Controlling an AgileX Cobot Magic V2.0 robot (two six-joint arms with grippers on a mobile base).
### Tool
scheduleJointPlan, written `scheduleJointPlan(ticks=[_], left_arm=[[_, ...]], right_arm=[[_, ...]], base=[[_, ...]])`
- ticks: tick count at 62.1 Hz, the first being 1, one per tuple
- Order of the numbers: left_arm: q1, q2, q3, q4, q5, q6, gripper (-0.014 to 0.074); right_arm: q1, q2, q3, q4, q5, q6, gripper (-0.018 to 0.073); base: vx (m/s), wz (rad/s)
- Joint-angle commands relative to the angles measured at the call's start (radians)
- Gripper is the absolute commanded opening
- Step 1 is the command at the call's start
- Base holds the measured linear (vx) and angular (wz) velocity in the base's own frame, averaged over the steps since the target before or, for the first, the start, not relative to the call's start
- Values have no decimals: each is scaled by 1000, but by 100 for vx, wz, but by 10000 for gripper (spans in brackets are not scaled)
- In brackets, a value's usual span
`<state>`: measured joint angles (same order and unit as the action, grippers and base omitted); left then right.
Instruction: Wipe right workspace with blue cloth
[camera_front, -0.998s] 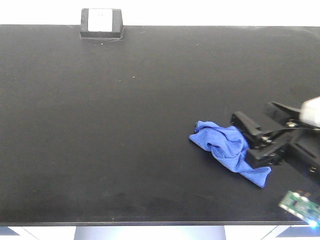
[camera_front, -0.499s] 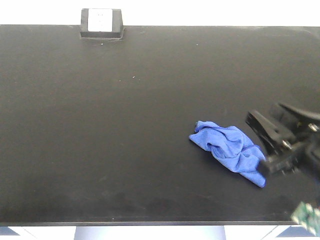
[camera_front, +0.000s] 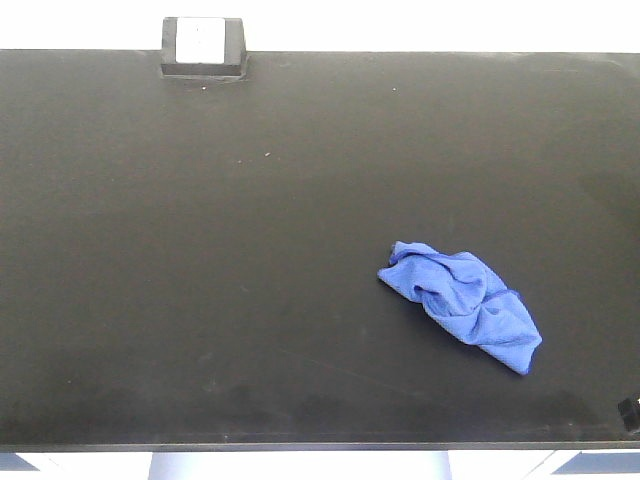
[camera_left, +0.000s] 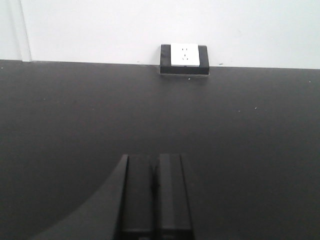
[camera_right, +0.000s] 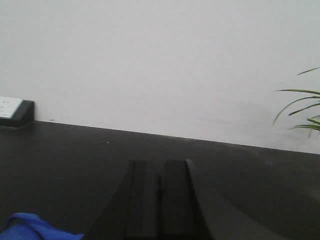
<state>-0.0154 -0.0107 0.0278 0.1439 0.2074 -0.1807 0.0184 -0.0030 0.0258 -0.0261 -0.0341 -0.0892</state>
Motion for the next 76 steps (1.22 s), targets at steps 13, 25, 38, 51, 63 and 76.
scheduleJointPlan(ticks=[13, 25, 38, 51, 63, 76], left_arm=[[5, -16, 31, 1, -75, -8, -6], [5, -16, 31, 1, -75, -8, -6], [5, -16, 31, 1, -75, -8, -6], [5, -16, 31, 1, -75, -8, -6], [5, -16, 31, 1, -75, -8, -6], [5, -16, 31, 1, -75, -8, -6]], right_arm=[[-51, -18, 24, 3, 28, 3, -8], [-51, -17, 24, 4, 49, 3, -8], [-51, -17, 24, 4, 49, 3, -8], [-51, -17, 24, 4, 49, 3, -8], [-51, -17, 24, 4, 49, 3, -8], [-51, -17, 24, 4, 49, 3, -8]], base=[[0, 0], [0, 0], [0, 0], [0, 0], [0, 0], [0, 0]])
